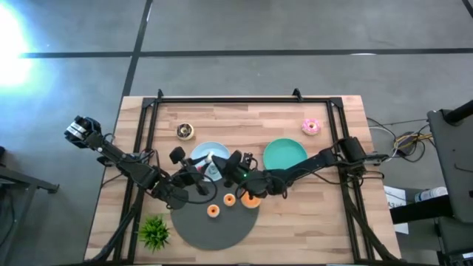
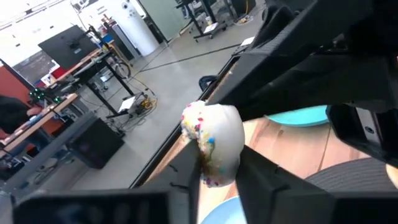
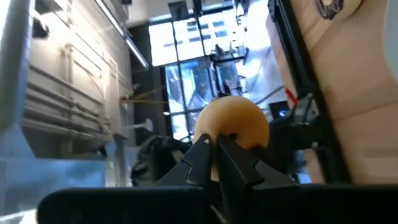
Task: Pick & Place donuts
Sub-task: Put the small white donut on the white plate, then put the small yellow donut on the white plate
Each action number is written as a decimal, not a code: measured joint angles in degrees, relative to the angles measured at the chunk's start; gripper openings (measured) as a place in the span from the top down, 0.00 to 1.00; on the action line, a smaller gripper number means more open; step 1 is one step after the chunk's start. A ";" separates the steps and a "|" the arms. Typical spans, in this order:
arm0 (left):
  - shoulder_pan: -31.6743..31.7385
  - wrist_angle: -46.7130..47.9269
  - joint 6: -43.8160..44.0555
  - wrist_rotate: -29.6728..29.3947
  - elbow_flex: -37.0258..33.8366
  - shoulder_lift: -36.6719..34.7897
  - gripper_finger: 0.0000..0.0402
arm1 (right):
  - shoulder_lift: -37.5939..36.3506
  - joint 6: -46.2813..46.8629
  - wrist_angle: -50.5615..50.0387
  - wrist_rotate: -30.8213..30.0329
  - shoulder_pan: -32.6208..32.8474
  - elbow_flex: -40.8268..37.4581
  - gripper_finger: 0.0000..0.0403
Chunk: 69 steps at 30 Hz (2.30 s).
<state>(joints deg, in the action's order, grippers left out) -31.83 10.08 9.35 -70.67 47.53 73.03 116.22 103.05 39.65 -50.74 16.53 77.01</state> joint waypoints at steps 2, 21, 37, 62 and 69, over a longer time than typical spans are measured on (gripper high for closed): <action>0.02 0.70 -0.47 0.01 0.00 0.00 0.94 | -0.19 0.05 -2.13 1.22 0.02 -0.26 0.92; 5.96 26.00 11.36 26.07 -12.78 -0.11 0.99 | -21.54 -18.32 -44.19 12.39 0.46 -5.26 0.51; 22.63 13.68 -7.72 36.07 -15.93 0.22 0.97 | -26.10 -19.71 -49.30 9.41 0.81 -6.37 0.52; 23.76 27.58 -6.74 53.58 -6.94 0.62 0.71 | -26.05 -23.31 -50.19 16.72 1.09 -7.07 0.53; 18.37 31.01 -3.08 56.33 -2.80 -7.74 0.71 | -24.23 -48.77 -51.89 29.50 4.48 -7.07 0.54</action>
<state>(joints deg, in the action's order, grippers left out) -13.47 41.09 6.27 -14.34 44.73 65.29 91.99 54.28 -12.24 -21.24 21.02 69.93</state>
